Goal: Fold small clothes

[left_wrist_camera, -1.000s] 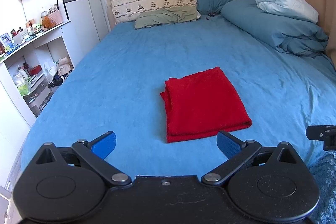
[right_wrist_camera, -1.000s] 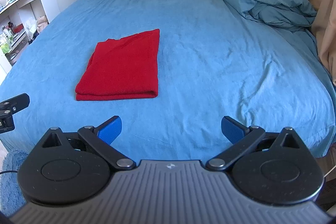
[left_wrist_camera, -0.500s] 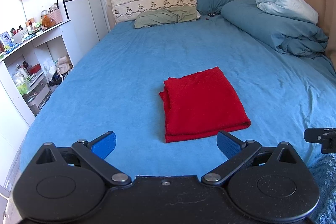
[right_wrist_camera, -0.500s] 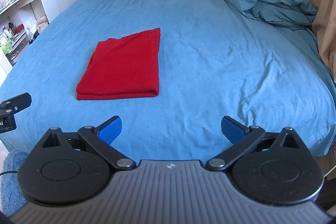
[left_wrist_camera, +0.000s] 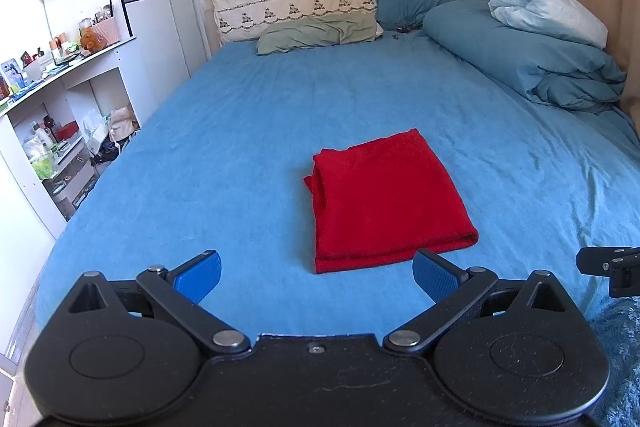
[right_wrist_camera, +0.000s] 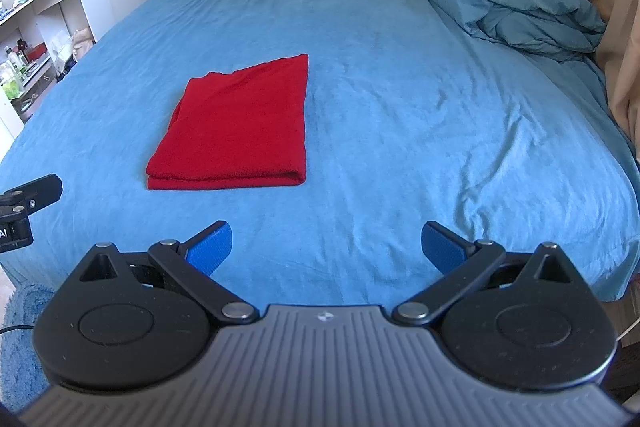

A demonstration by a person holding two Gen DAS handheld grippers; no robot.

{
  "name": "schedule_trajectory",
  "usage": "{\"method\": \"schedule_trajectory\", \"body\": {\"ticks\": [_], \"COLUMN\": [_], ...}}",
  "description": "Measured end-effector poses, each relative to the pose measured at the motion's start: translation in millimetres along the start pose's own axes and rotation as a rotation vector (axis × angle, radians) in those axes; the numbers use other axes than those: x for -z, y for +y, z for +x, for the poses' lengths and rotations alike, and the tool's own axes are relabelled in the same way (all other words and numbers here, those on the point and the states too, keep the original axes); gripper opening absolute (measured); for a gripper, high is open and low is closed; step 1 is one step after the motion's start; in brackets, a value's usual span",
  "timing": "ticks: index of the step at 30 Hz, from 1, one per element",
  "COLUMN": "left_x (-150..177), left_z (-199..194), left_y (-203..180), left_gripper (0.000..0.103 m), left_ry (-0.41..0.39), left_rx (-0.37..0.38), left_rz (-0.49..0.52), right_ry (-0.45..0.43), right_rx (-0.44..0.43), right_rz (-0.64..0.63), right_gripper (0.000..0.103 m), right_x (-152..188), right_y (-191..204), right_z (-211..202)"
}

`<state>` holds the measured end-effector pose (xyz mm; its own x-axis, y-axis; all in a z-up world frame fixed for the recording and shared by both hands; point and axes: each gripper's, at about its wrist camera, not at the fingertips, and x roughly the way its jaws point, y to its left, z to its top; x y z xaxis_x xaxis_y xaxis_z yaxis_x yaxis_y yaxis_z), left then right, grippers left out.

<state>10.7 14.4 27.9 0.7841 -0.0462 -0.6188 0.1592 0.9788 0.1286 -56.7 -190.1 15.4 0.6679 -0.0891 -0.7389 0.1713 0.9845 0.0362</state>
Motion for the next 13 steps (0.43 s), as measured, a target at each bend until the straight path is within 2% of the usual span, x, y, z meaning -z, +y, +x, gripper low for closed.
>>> {"method": "schedule_trajectory", "body": {"ticks": [8,13], "left_x": [1.9,0.5], "left_z": [-0.2,2.7], "left_y": [-4.7,-0.3], "left_gripper": [0.103,0.103], "left_ry": [-0.007,0.006], "left_rx": [-0.020,0.004], "left_rz": [0.012,-0.014], "right_ry": [0.004,0.005], "right_rx": [-0.002,-0.009], "right_rz": [0.001,-0.001], "right_gripper": [0.103,0.103], "right_x": [-0.6,-1.2], "right_y": [3.0,1.3], "right_z": [1.4,3.7]}}
